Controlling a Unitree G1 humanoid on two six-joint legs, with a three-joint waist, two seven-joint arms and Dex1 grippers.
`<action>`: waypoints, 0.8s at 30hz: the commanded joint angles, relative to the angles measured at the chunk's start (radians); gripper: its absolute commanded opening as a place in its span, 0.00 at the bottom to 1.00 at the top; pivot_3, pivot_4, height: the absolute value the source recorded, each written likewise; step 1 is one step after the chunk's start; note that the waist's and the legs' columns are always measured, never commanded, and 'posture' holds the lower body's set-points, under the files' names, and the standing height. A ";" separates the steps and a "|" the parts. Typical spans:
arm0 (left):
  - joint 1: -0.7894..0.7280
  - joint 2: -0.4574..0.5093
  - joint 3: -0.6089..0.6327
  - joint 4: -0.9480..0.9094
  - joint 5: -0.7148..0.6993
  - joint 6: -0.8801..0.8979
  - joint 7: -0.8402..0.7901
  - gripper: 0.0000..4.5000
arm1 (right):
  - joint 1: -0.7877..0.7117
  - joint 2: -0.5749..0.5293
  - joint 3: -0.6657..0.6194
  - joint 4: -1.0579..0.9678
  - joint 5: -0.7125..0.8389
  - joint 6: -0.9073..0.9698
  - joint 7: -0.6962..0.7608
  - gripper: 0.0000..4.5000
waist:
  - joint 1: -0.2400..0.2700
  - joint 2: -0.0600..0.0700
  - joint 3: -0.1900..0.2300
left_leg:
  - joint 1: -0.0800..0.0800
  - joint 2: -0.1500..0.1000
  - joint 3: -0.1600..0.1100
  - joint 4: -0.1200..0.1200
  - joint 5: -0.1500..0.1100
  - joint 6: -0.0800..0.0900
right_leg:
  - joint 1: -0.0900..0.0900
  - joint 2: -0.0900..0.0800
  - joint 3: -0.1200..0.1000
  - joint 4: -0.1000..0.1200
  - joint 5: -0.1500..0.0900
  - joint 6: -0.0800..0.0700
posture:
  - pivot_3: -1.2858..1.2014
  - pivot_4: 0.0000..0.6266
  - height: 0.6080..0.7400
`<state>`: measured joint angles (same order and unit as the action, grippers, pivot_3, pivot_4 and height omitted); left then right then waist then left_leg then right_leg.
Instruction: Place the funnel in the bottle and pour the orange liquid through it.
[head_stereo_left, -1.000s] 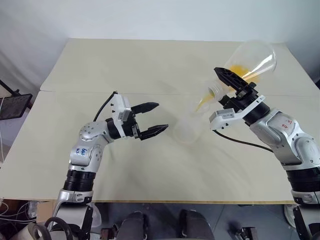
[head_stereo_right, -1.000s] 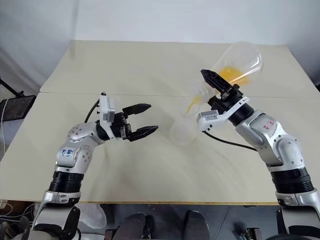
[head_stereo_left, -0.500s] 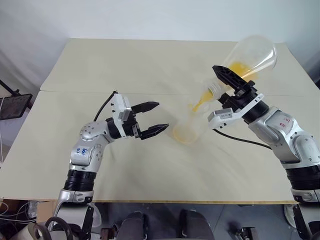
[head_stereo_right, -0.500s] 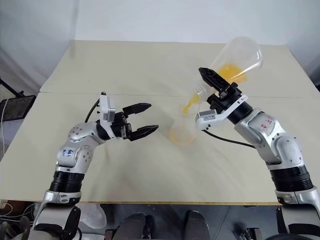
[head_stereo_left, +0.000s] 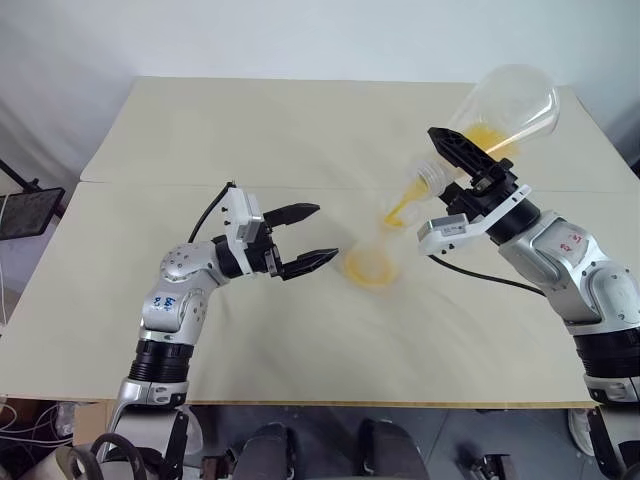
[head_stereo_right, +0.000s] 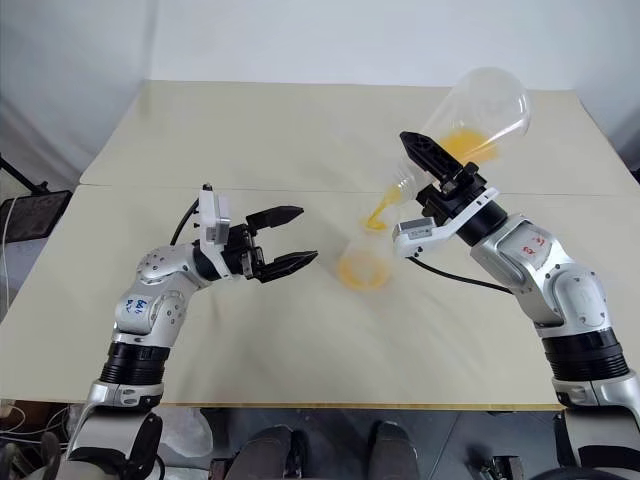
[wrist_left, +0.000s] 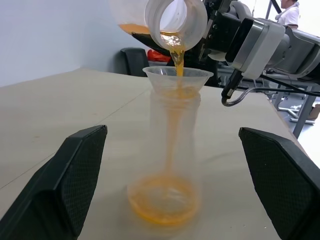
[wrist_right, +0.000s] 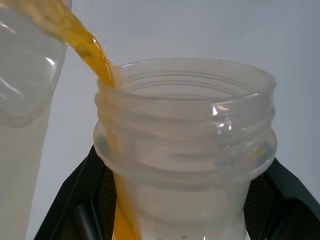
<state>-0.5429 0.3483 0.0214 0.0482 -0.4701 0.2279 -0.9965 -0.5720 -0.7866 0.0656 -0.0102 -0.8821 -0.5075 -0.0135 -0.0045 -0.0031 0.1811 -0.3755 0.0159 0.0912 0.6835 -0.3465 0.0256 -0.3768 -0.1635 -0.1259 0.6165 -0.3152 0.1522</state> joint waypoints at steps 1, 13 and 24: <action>-0.008 0.002 0.018 -0.031 -0.025 -0.017 -0.004 1.00 | -0.031 -0.026 -0.016 -0.018 0.002 -0.010 -0.028 0.59 | 0.000 0.000 0.000 | 0.000 0.000 0.000 0.000 0.000 0.000 | 0.000 0.000 0.000 0.000 0.000 0.000 | 0.52 0.24 1.00; 0.003 0.002 0.024 -0.039 -0.023 -0.020 0.004 1.00 | -0.045 -0.047 -0.008 0.001 -0.027 -0.029 -0.053 0.59 | 0.000 0.000 0.000 | 0.000 0.000 0.000 0.000 0.000 0.000 | 0.000 0.000 0.000 0.000 0.000 0.000 | 0.52 0.24 1.00; 0.010 -0.011 0.018 -0.045 -0.023 -0.022 0.015 1.00 | -0.050 -0.057 -0.011 0.008 -0.030 -0.036 -0.050 0.59 | 0.000 0.000 0.000 | 0.000 0.000 0.000 0.000 0.000 0.000 | 0.000 0.000 0.000 0.000 0.000 0.000 | 0.52 0.24 1.00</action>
<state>-0.5382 0.3430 0.0295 0.0465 -0.4710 0.2268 -0.9836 -0.5870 -0.8174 0.0718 0.0104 -0.9213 -0.5440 -0.0431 -0.0043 -0.0031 0.1811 -0.3757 0.0159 0.0912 0.6835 -0.3465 0.0255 -0.3768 -0.1635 -0.1260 0.6164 -0.3152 0.1522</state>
